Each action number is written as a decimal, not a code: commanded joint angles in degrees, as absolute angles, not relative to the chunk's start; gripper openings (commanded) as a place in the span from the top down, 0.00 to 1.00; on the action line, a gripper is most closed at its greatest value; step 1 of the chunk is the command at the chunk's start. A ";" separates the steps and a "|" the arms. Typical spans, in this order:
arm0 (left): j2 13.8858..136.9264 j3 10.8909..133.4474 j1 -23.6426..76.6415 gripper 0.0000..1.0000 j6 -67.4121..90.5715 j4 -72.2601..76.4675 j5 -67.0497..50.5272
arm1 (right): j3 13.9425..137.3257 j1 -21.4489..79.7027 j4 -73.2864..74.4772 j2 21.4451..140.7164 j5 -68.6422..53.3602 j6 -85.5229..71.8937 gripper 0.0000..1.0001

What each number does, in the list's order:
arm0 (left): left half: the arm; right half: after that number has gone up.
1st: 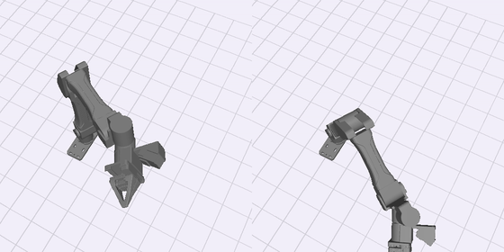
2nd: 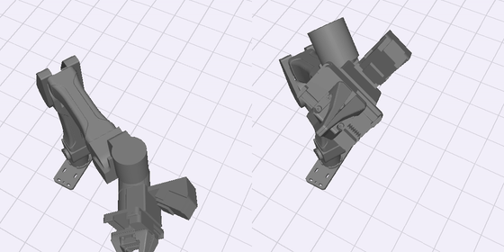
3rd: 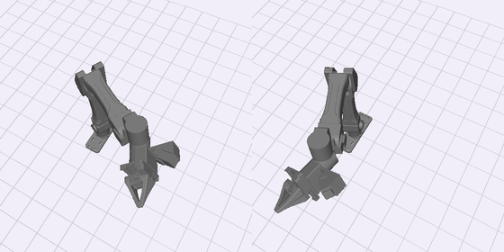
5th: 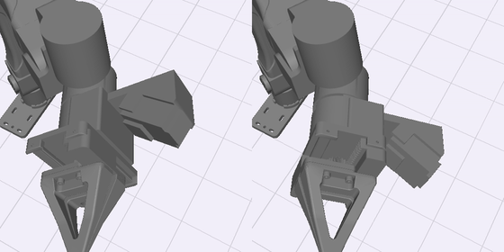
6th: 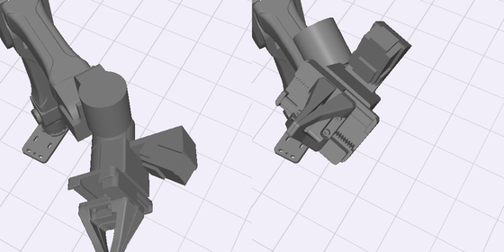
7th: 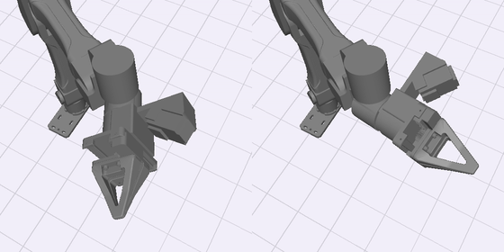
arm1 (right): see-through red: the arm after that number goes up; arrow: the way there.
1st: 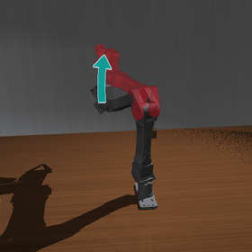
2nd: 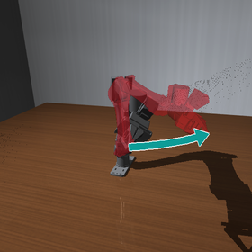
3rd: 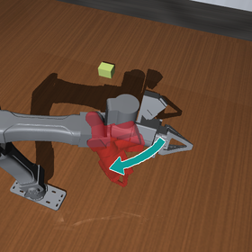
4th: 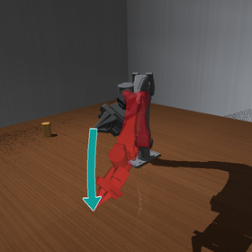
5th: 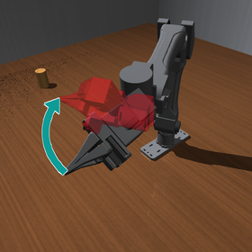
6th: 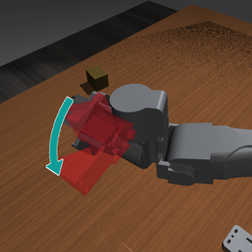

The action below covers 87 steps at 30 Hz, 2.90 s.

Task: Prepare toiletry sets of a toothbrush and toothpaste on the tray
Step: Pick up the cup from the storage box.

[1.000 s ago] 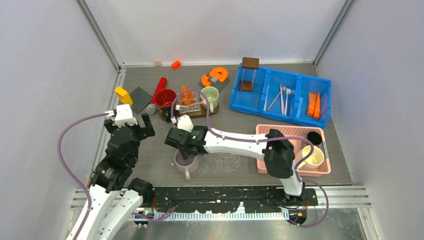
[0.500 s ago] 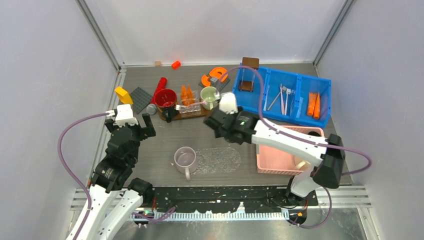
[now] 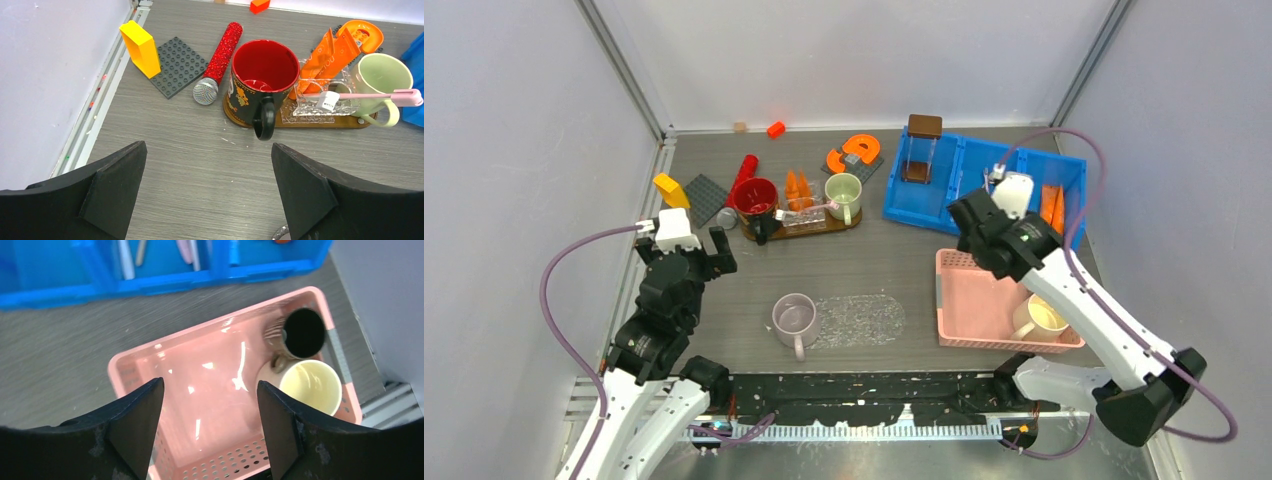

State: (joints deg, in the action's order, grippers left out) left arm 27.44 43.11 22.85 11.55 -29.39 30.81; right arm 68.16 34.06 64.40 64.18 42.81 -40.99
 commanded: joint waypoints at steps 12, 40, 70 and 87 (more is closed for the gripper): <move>25.80 42.80 23.39 0.00 11.52 -26.66 30.67 | 59.83 8.91 66.57 56.28 30.78 -44.19 0.25; 23.15 42.19 25.22 0.00 10.81 -25.84 31.88 | 48.38 -6.24 58.21 70.77 12.40 -44.69 0.48; 23.97 41.97 25.22 0.00 10.77 -25.57 31.89 | 68.15 4.11 67.96 61.19 12.12 -34.89 0.99; 26.23 41.84 25.14 0.00 10.46 -25.26 31.88 | 83.80 42.30 71.05 72.75 21.87 -41.73 0.99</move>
State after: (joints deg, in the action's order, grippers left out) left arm 25.34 42.02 25.06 11.31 -28.51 31.46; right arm 79.83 36.18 72.93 70.50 18.90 -39.81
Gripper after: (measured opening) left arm 0.994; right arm 0.130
